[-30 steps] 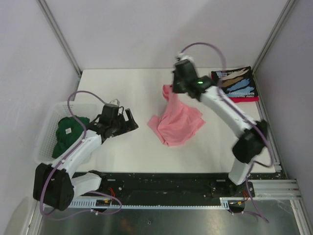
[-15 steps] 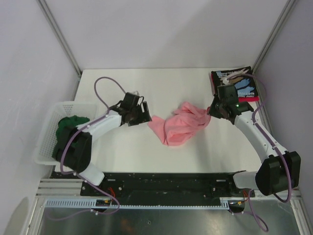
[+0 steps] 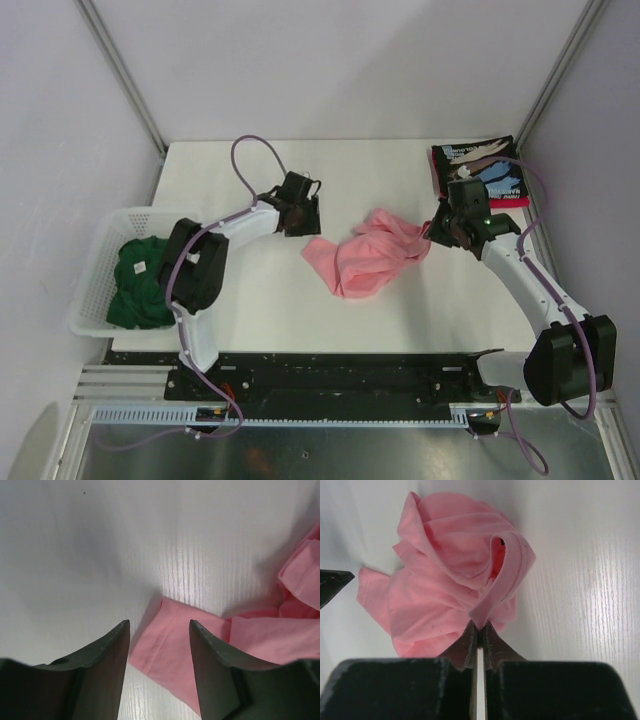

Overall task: Fold and stack the t-shirts
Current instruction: Flatten out the tshirt

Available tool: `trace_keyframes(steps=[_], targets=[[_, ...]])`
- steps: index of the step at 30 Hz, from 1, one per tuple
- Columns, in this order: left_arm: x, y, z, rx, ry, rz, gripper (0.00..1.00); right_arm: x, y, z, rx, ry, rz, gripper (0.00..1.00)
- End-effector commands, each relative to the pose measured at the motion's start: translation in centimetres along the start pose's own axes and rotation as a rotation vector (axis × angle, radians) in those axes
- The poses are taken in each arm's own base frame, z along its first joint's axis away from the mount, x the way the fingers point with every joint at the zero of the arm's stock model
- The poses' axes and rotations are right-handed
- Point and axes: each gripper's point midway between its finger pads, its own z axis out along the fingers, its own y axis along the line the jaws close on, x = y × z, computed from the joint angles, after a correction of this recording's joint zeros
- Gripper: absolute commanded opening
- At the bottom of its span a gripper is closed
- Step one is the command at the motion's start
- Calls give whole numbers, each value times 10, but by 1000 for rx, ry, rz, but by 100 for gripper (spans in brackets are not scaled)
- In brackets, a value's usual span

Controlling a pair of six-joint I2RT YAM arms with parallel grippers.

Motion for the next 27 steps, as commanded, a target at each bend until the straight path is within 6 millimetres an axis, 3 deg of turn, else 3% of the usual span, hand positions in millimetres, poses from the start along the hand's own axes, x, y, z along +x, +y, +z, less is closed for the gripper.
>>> trace_keyframes(steps=[1, 15, 17, 20, 22, 25, 27], targets=[[-12, -11, 5, -12, -22, 81, 54, -10, 8, -7, -44, -42, 11, 0], [11, -4, 29, -89, 33, 125, 43, -9, 10, -5, -66, -26, 12, 0], [13, -3, 31, -94, 38, 127, 35, -8, 10, -5, -64, -26, 12, 0], [14, -2, 32, -101, 41, 128, 13, -9, 10, -5, -64, -29, 12, 0], [10, -1, 29, -110, 30, 126, 3, -9, 10, -5, -64, -28, 12, 0], [-6, 0, 16, -133, -19, 121, 0, -12, 12, -5, -77, -39, 13, 0], [-26, 4, -5, -156, -89, 96, 0, -18, 12, -9, -87, -57, 23, 0]])
